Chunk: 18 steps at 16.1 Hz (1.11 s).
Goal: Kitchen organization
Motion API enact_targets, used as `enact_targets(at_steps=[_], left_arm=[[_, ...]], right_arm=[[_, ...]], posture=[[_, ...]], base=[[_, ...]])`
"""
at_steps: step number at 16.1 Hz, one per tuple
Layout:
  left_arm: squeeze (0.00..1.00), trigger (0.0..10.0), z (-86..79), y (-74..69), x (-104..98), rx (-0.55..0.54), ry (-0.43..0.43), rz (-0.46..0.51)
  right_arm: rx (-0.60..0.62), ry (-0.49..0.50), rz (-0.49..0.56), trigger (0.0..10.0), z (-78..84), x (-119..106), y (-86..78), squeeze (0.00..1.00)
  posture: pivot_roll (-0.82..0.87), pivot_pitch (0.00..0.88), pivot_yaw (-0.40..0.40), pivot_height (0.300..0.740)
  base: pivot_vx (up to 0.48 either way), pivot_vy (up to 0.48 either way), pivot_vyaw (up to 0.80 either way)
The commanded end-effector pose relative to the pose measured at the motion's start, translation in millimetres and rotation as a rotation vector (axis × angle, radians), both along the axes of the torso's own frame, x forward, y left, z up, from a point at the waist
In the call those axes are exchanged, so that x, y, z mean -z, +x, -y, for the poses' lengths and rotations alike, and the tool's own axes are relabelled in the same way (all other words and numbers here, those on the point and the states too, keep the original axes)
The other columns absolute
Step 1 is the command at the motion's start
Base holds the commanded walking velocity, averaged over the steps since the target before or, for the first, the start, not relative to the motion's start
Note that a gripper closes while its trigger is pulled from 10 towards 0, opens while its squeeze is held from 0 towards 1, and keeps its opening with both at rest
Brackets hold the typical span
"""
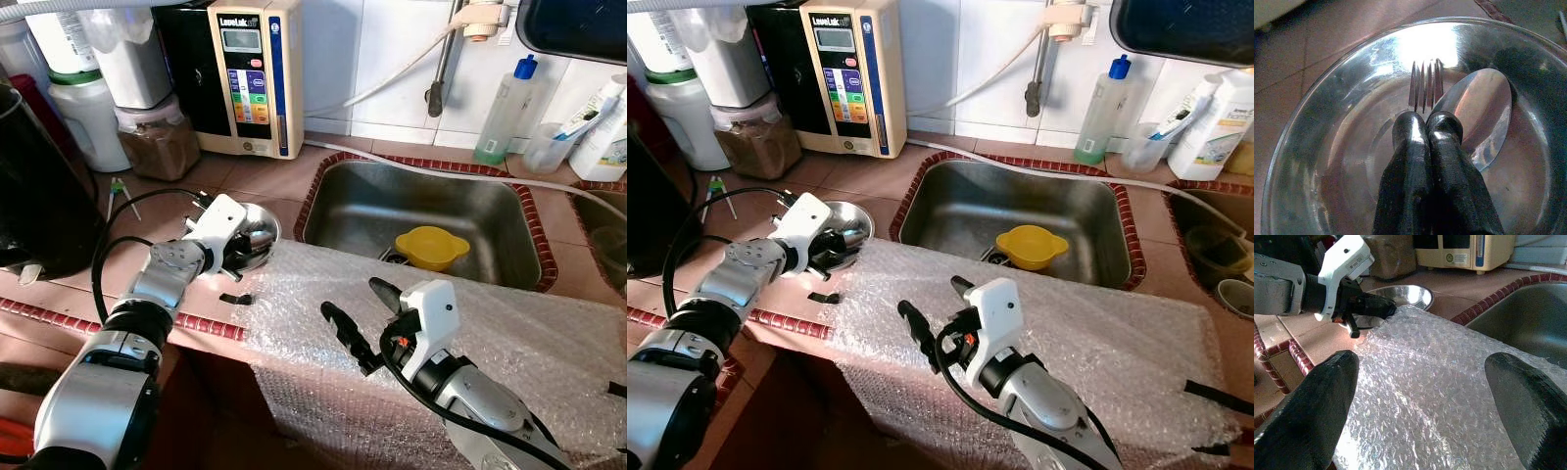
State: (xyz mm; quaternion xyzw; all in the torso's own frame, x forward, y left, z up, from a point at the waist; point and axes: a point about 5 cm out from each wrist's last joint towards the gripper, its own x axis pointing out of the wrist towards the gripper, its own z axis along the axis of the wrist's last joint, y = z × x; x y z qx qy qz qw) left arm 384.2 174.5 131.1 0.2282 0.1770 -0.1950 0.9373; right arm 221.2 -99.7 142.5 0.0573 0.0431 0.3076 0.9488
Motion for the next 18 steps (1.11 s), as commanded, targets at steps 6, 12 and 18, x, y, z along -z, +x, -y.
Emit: enact_targets(at_steps=[6, 12, 18], left_arm=[[0.0, 0.0, -11.2, 6.9, -12.3, -0.181, -0.042, 0.179], [0.0, 0.0, 4.6, 10.8, -30.5, -0.202, -0.247, 0.327], [0.0, 10.0, -3.4, 8.4, -61.4, -0.232, -0.171, 0.613]], right_arm=[[0.012, -0.003, 0.014, 10.0, 2.1, -2.6, 1.3, 0.0], [0.03, -0.012, 0.026, 10.0, 4.8, -3.6, 4.6, 0.0], [0.075, -0.022, 0.038, 10.0, 9.0, -3.5, 7.8, 0.0]], posture=[[0.03, 0.024, 0.043, 0.74], [0.03, 0.019, 0.038, 0.74], [0.04, 0.021, 0.043, 0.74]], base=[[0.0, 0.0, 0.0], [0.0, 0.0, 0.0], [0.0, 0.0, 0.0]])
